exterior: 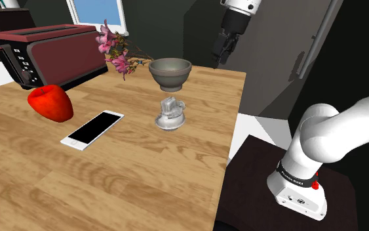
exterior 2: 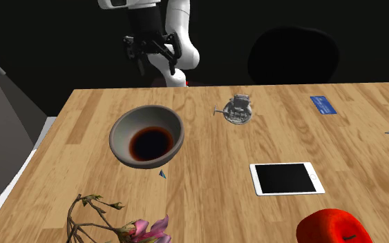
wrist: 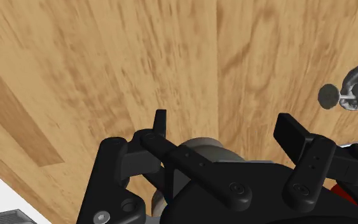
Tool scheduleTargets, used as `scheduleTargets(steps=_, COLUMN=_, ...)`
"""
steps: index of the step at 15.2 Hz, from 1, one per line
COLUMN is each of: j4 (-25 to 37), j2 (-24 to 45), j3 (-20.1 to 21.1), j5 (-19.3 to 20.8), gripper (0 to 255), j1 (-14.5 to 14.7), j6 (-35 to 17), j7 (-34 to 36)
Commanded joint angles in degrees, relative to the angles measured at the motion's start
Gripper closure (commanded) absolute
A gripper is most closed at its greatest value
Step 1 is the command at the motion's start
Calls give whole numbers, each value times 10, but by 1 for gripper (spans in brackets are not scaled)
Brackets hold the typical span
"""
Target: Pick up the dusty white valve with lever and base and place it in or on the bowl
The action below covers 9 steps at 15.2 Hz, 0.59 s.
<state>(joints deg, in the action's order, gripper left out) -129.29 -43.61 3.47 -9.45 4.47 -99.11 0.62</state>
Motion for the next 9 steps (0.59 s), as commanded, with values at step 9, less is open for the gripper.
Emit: scheduleTargets(steps=9, j4=64, j2=82, j3=106, j5=-49, gripper=0, j1=45, j6=-22, j7=82)
